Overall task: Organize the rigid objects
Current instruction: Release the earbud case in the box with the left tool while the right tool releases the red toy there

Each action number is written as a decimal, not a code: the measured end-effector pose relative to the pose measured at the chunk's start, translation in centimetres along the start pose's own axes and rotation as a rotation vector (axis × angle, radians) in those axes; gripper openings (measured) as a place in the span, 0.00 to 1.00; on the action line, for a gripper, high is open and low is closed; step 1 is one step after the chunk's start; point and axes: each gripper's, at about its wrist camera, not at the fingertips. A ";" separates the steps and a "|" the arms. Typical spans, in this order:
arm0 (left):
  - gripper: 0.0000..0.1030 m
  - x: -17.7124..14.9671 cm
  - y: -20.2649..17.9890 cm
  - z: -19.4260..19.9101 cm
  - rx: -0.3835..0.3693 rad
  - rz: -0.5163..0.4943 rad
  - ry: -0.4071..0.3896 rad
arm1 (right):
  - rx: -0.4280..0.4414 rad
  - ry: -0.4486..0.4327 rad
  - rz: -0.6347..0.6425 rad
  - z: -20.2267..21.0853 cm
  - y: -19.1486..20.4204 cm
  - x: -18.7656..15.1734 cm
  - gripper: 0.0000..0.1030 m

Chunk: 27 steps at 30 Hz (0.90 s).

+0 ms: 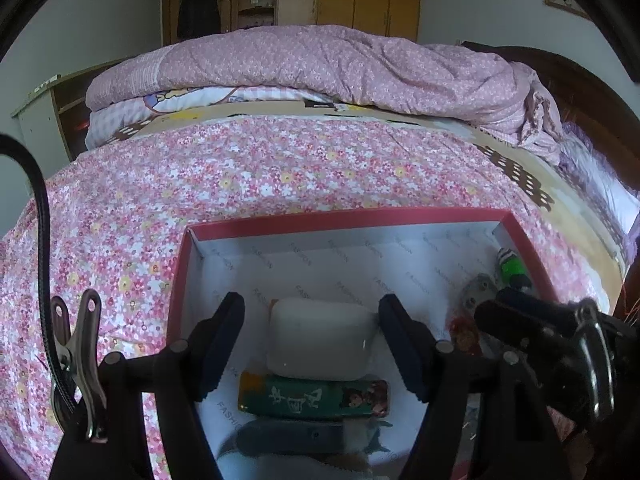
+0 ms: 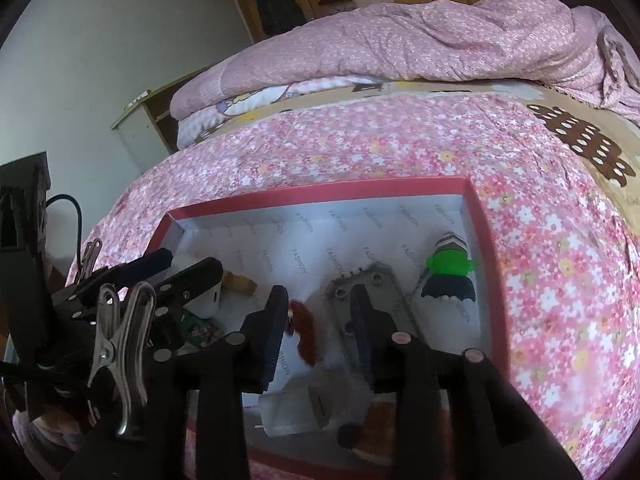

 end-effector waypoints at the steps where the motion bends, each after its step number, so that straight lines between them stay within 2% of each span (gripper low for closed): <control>1: 0.71 0.0 0.0 0.2 0.004 -0.002 -0.004 | -0.001 -0.003 0.002 0.1 0.1 0.0 0.32; 14: 0.71 -1.2 0.4 4.0 0.021 0.010 -0.027 | 0.007 -0.037 0.043 2.7 1.9 -1.2 0.40; 27: 0.71 -3.9 1.3 8.6 0.010 0.053 -0.025 | 0.012 -0.049 0.061 6.0 4.1 -4.5 0.42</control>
Point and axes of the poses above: each gripper's, at about its wrist camera, not at the fingertips, and z roughly against the way its jaws point, y to its left, x to its top, and after that the axes turned 14 degrees about x, right-handed
